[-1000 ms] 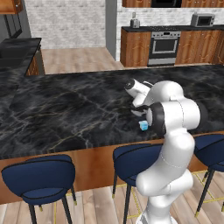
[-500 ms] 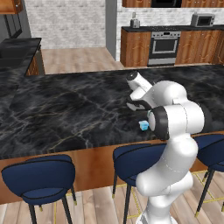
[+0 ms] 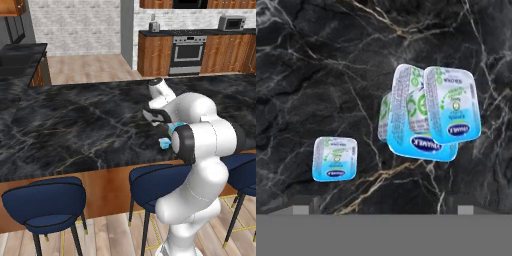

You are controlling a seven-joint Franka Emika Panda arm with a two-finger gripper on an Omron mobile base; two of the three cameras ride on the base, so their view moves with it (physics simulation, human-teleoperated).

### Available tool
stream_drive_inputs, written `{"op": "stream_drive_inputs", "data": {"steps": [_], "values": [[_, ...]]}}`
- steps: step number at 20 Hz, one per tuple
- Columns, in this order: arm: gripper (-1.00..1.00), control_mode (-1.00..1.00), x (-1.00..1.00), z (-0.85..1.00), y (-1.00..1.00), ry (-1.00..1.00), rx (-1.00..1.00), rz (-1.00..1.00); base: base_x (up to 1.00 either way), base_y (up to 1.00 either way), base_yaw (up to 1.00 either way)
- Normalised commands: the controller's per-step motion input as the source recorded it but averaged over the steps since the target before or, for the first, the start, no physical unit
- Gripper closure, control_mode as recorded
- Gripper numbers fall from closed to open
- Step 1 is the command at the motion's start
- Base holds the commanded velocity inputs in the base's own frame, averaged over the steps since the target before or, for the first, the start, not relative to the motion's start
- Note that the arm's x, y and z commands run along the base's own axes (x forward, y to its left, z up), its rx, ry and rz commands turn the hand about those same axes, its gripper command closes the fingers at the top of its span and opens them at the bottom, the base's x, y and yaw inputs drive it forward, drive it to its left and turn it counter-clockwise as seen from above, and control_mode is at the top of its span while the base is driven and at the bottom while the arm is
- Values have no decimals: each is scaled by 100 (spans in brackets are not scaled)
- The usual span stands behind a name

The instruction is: Stack the yogurt containers by placing the smaller containers on top of the larger containers.

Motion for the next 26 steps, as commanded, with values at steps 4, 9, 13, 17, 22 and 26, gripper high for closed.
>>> {"op": "stream_drive_inputs", "data": {"steps": [4, 9, 13, 17, 22, 26], "values": [[-100, -100, -13, -5, 7, 1, 14, -8, 0, 0, 0], [-100, -100, -2, -2, 7, 2, 12, -8, 0, 0, 0], [-100, -100, 0, -1, 0, 3, 11, -7, 0, 0, 0], [-100, -100, 0, -4, 0, 2, 8, -3, 0, 0, 0], [-100, -100, 0, -9, 0, 1, 5, -1, 0, 0, 0], [-100, -100, 0, -16, 0, 0, 3, 0, 0, 0, 0]]}}
